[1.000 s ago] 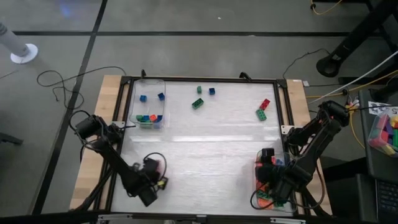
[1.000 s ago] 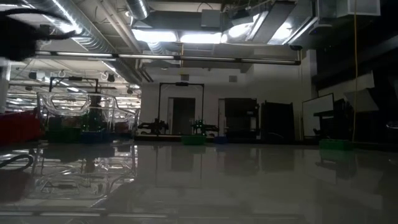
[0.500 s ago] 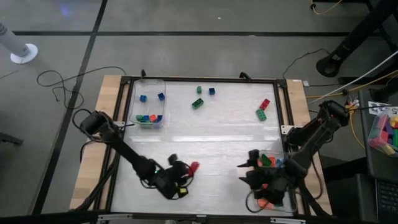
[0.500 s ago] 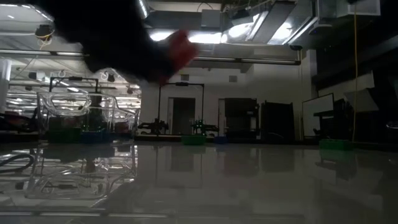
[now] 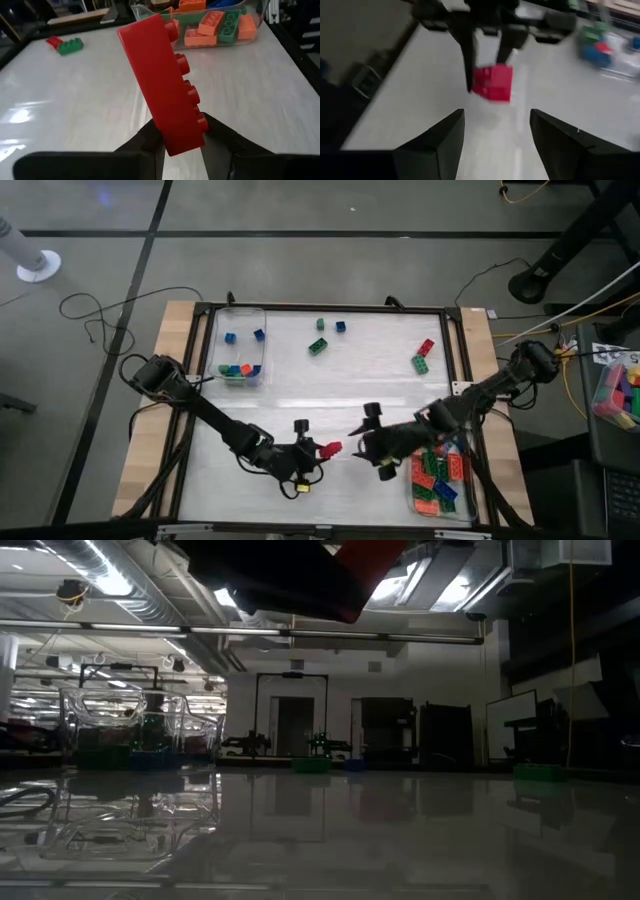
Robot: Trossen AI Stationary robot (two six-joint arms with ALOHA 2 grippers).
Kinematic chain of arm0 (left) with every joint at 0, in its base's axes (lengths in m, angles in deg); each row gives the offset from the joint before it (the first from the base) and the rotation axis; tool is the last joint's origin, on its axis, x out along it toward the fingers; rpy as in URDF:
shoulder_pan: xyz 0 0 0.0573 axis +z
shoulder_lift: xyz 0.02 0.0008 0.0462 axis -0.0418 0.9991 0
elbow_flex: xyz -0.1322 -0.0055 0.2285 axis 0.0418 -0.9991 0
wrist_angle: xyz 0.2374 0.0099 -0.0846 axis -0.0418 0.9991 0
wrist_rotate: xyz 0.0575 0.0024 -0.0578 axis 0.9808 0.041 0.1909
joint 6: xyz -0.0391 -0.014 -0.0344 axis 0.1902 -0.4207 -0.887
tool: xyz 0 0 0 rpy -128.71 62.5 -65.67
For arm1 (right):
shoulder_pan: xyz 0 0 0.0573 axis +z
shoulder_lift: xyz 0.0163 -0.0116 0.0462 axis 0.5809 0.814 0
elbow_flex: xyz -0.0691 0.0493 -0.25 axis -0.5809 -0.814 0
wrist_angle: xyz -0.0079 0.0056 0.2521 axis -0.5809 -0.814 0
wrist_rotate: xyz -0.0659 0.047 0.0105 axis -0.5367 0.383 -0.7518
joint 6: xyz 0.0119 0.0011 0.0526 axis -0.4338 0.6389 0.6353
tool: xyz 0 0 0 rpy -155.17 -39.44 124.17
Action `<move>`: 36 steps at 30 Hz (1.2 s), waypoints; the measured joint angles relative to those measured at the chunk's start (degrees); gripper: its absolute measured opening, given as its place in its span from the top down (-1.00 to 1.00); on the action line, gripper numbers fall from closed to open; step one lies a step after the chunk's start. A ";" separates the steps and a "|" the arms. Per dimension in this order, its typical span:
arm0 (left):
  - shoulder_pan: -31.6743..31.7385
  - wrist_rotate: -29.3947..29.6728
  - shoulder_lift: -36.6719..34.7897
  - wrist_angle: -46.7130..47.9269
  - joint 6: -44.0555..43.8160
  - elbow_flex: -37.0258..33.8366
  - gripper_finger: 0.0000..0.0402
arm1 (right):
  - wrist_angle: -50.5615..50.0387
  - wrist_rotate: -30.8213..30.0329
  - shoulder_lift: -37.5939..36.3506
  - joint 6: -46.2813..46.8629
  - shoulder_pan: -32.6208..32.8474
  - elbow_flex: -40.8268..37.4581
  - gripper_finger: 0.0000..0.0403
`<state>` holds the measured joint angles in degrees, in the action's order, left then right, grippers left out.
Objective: Sort blocks by size
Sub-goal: Put the 8 stud red game piece into the bottom transparent bin
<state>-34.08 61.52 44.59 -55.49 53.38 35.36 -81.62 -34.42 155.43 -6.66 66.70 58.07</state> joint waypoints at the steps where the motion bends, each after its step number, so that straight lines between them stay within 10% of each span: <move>1: 0.20 -0.03 -0.02 -0.09 1.04 0.00 0.59 | 1.30 2.73 0.00 -0.56 -1.11 0.00 -0.12; 16: 3.99 -0.17 -0.04 -0.58 5.76 0.02 0.58 | 7.10 14.23 1.80 -0.58 -7.72 -0.04 -0.12; 36: 4.13 -2.54 -0.26 -3.03 7.44 0.20 0.55 | 7.38 3.94 4.09 -4.38 -7.59 -0.11 -0.12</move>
<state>-29.95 58.97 44.32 -58.52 60.81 35.56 -74.24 -30.48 159.52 -11.04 59.11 57.96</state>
